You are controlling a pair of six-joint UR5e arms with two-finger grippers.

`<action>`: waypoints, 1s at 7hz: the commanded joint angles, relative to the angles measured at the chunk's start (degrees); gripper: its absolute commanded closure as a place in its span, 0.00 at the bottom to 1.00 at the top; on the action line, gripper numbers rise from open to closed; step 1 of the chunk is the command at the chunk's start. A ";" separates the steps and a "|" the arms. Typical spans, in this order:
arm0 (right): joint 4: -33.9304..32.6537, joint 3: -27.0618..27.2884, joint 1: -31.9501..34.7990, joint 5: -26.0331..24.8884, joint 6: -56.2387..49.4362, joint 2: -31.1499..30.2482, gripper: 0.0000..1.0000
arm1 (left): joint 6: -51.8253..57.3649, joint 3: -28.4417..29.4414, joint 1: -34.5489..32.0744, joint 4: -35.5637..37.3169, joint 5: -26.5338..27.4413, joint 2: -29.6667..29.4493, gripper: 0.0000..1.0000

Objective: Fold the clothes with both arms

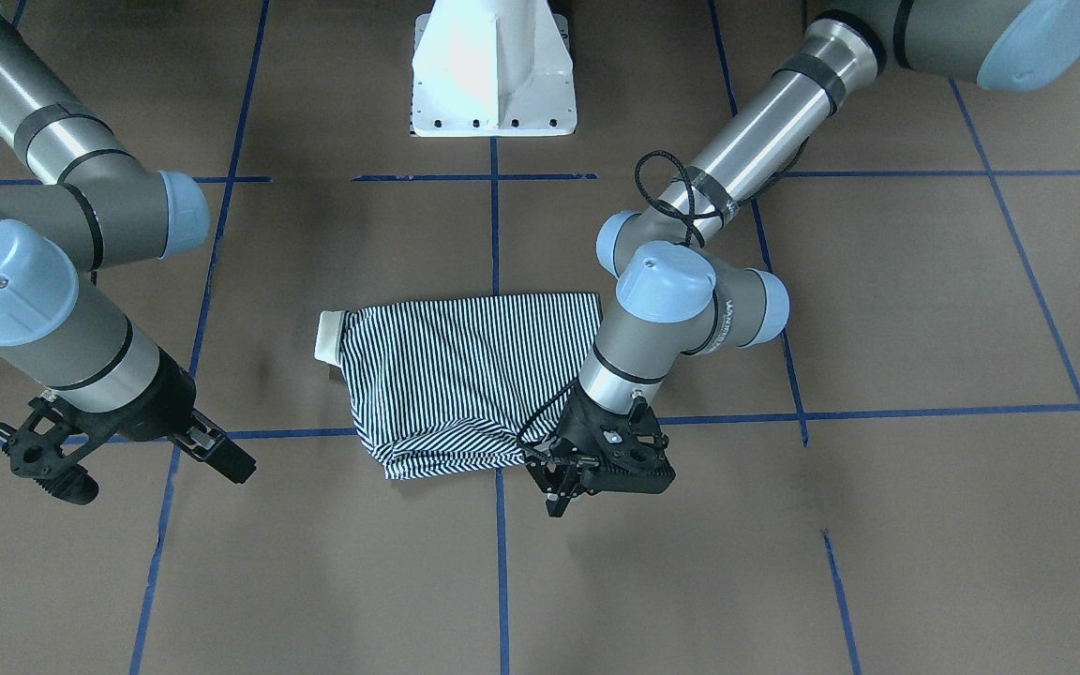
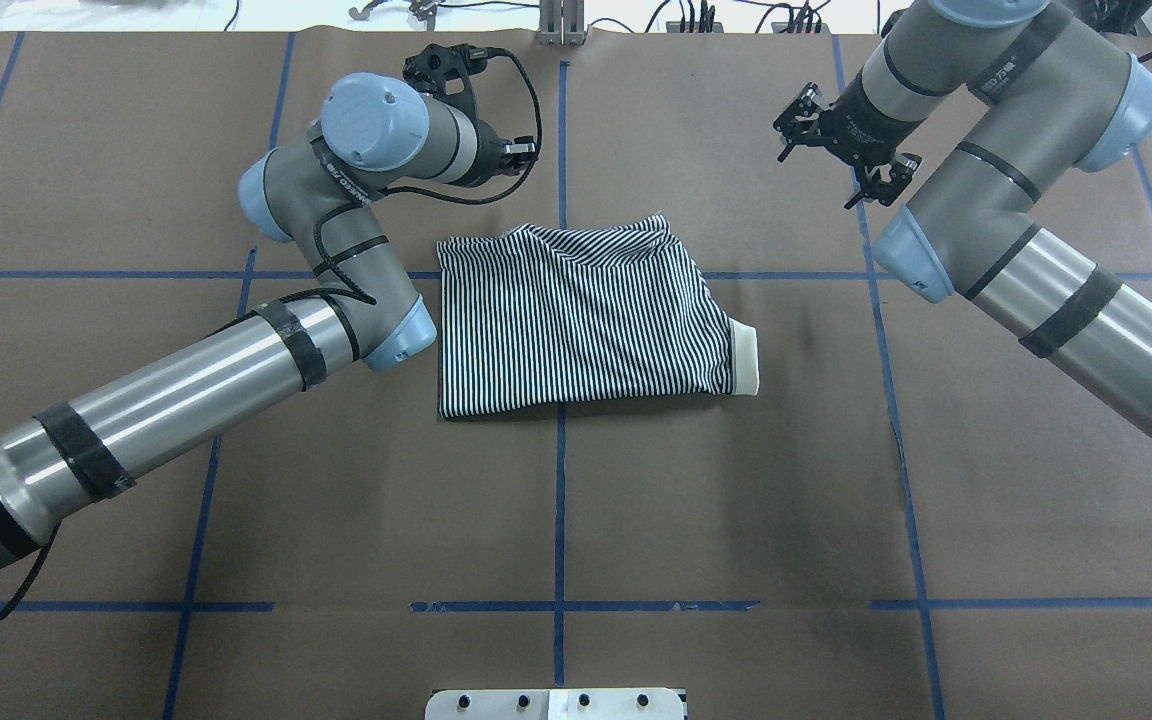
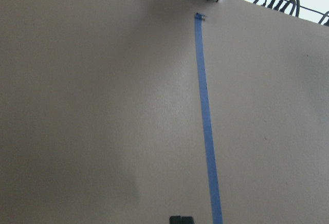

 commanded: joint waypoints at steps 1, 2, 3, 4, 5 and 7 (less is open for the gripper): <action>0.19 0.00 0.05 0.00 -0.50 -0.24 0.00 | 0.32 -3.80 -2.08 0.93 -4.17 1.86 1.00; 0.28 0.35 1.09 0.09 -5.81 -1.20 0.00 | 0.58 -12.36 -3.74 3.12 -8.21 8.67 1.00; 0.36 0.44 3.10 -0.09 -14.66 -4.00 0.00 | 0.67 -19.93 -6.11 4.01 -12.17 15.44 1.00; 0.19 0.62 6.52 0.17 -24.58 -6.81 0.00 | 4.32 -26.27 -7.61 5.58 -13.86 20.99 1.00; 0.19 0.62 8.99 0.44 -32.59 -9.10 0.00 | 10.62 -31.03 -8.06 10.12 -13.88 23.74 1.00; 0.19 0.62 15.91 7.00 -43.68 -13.75 0.00 | 19.33 -41.21 -9.12 20.94 -14.05 28.91 1.00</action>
